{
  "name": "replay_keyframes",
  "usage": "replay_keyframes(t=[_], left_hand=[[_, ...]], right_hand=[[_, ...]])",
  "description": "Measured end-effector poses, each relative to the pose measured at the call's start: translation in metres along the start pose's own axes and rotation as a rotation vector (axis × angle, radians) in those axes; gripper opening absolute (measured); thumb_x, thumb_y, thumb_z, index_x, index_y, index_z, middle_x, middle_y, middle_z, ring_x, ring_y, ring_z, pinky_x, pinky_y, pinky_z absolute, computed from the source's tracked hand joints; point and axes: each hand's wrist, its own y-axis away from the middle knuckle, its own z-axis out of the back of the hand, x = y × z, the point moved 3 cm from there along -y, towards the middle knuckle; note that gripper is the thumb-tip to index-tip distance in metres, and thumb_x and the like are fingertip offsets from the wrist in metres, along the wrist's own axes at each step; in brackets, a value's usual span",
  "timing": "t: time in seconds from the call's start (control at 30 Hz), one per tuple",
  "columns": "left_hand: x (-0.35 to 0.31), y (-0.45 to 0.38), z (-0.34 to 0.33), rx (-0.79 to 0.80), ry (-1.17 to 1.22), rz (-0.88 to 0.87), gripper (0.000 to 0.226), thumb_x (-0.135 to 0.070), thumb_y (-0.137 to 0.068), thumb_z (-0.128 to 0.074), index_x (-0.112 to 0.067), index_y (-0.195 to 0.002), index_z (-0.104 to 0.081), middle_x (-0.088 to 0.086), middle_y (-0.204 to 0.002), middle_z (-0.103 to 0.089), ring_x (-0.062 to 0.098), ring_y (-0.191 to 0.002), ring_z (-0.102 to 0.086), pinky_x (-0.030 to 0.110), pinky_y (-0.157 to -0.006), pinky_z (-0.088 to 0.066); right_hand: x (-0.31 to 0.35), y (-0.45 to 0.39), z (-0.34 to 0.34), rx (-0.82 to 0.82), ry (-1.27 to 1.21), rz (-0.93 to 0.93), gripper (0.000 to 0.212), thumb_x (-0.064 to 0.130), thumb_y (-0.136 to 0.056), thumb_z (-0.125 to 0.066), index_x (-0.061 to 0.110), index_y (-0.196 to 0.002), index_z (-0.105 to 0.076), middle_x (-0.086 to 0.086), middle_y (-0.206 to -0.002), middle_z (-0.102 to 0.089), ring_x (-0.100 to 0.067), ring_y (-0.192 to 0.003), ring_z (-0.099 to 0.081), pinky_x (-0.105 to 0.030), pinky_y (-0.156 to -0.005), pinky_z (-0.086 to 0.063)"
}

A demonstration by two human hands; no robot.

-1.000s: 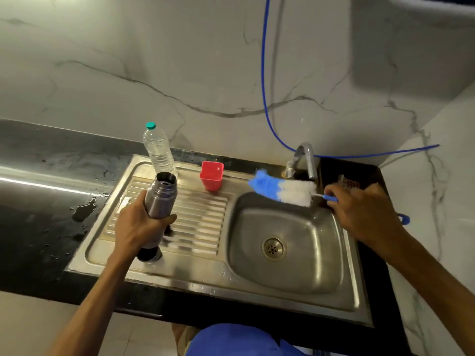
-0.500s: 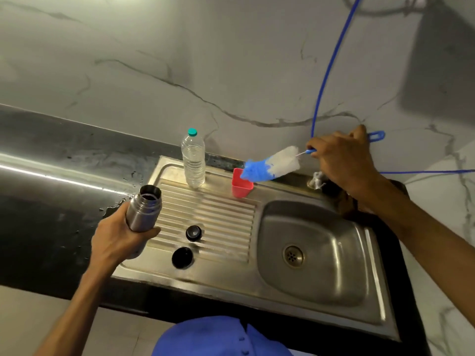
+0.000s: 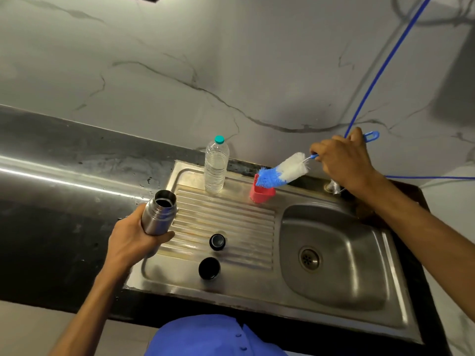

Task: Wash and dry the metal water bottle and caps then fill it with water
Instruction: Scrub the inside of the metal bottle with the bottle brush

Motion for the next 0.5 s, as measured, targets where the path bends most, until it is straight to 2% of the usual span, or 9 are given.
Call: replay_keyframes(t=[0.17,0.33,0.4,0.5], left_hand=[[0.005,-0.017,0.002,-0.005,-0.025,-0.03,0.064,-0.049,-0.057,-0.098,-0.04,-0.106,-0.059,-0.014,-0.088,-0.073,0.015,-0.08,-0.071,0.05,-0.078,-0.061],[0.007,-0.022,0.007,0.038,-0.043,-0.066,0.065,-0.043,-0.059,-0.1,-0.038,-0.11,-0.059,-0.015,-0.091,-0.073,0.012,-0.083,-0.07,0.048,-0.079,-0.06],[0.009,-0.023,0.008,0.051,-0.038,-0.062,0.069,-0.045,-0.058,-0.1,-0.037,-0.113,-0.059,-0.015,-0.092,-0.073,0.011,-0.083,-0.07,0.049,-0.08,-0.06],[0.015,-0.022,0.008,0.072,-0.03,-0.056,0.078,-0.061,-0.051,-0.092,-0.041,-0.118,-0.058,-0.016,-0.094,-0.074,0.012,-0.085,-0.071,0.048,-0.081,-0.06]], right_hand=[[0.005,-0.01,-0.002,0.028,0.021,-0.008,0.013,0.022,-0.094,-0.067,0.022,-0.108,-0.067,-0.003,-0.093,-0.071,-0.018,-0.075,-0.046,-0.045,-0.094,-0.031],[0.013,-0.016,-0.006,0.064,0.058,0.0,0.013,0.023,-0.092,-0.069,0.023,-0.105,-0.067,-0.001,-0.093,-0.071,-0.018,-0.079,-0.054,-0.045,-0.094,-0.034],[0.02,-0.017,-0.007,0.101,0.078,0.012,0.016,0.025,-0.09,-0.07,0.024,-0.106,-0.066,0.001,-0.098,-0.072,-0.019,-0.087,-0.058,-0.046,-0.096,-0.034],[0.031,-0.019,-0.01,0.145,0.107,0.042,0.026,0.029,-0.087,-0.072,0.025,-0.112,-0.066,0.0,-0.106,-0.072,-0.022,-0.103,-0.06,-0.046,-0.095,-0.035]])
